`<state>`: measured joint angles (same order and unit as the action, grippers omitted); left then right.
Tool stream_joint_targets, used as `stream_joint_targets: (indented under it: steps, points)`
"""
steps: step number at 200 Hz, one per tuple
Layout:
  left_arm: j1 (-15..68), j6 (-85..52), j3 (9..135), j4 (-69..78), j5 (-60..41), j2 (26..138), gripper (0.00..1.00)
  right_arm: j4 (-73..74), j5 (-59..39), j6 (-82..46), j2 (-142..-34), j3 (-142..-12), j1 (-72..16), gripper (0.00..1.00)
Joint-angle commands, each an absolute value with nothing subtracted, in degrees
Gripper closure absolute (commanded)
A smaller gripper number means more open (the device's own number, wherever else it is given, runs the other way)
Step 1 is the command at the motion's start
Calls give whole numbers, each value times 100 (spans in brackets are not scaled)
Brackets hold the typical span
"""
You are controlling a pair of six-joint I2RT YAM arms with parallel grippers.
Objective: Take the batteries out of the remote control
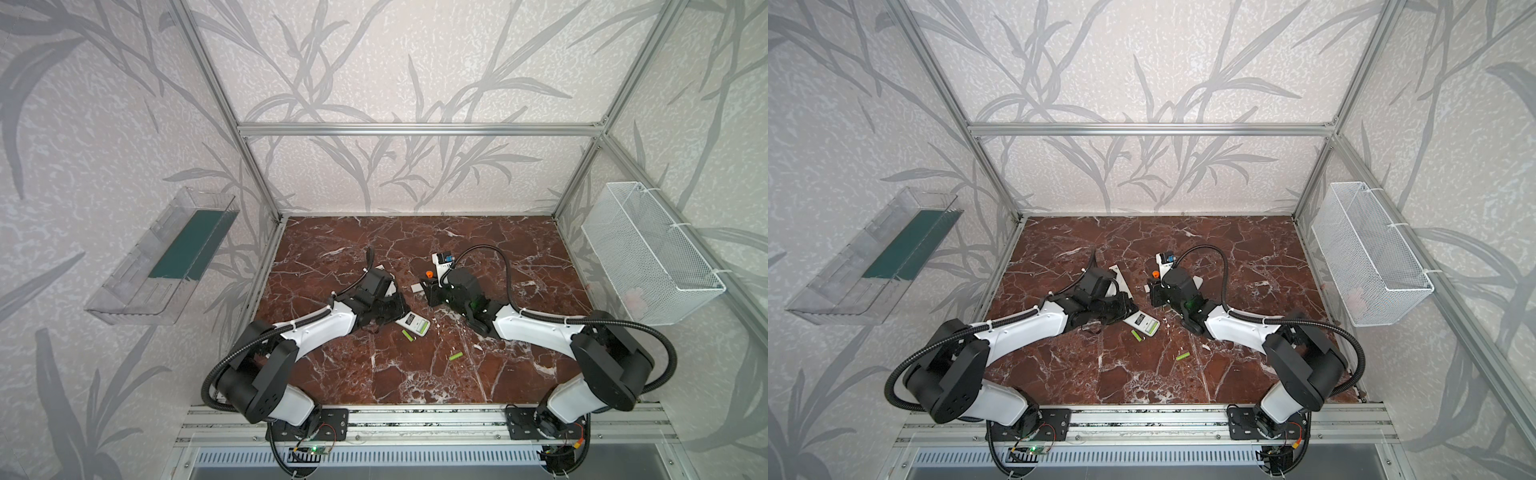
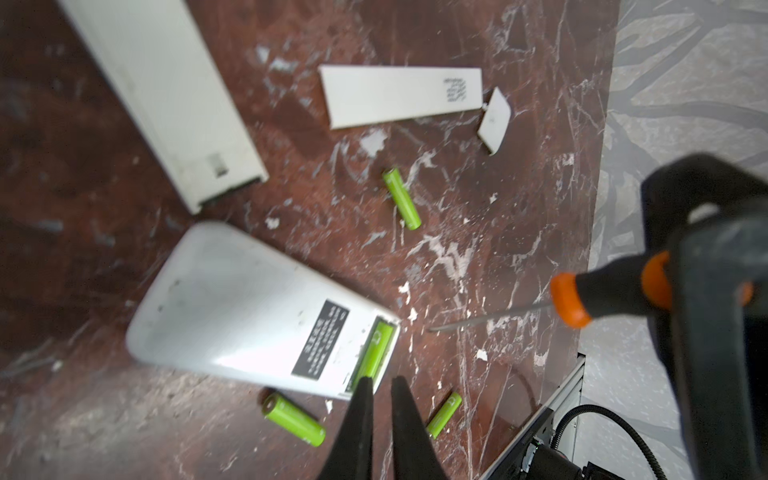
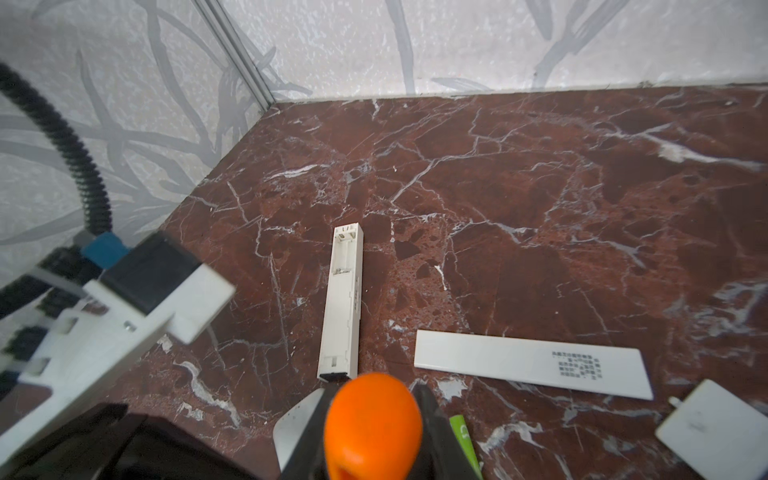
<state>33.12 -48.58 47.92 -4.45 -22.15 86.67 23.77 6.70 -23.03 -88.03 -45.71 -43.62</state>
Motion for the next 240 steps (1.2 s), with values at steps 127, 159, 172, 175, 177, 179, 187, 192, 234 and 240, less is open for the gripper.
stream_joint_targets:
  steps: [127,159,172,175,177,179,187,192,234,240]
  points:
    - [3177,-3724,6227,-1700,-2357,10720,84,1834,1783,-2797,-8360,-4307,-4900,100]
    - [3179,-3727,6000,-1652,-2312,10558,84,1841,1845,-2643,-8384,-4374,-4895,100]
    - [3182,-3743,5940,-1636,-2298,10517,84,1806,1846,-2588,-8409,-4440,-4890,100]
    - [3182,-3751,5923,-1614,-2301,10503,84,1790,1837,-2572,-8409,-4453,-4888,100]
    - [3182,-3759,5915,-1605,-2302,10492,84,1779,1833,-2564,-8411,-4468,-4892,100]
    - [3179,-3765,5897,-1590,-2303,10483,84,1765,1831,-2559,-8413,-4483,-4895,100]
    - [3182,-3800,5847,-1541,-2311,10441,84,1719,1823,-2532,-8420,-4537,-4895,100]
    - [3179,-3819,5818,-1509,-2312,10414,84,1684,1826,-2517,-8413,-4573,-4889,100]
    - [3177,-3867,5711,-1459,-2346,10285,84,1640,1915,-2487,-8355,-4596,-4891,100]
    - [3181,-3872,5705,-1451,-2355,10268,84,1627,1922,-2487,-8356,-4605,-4890,100]
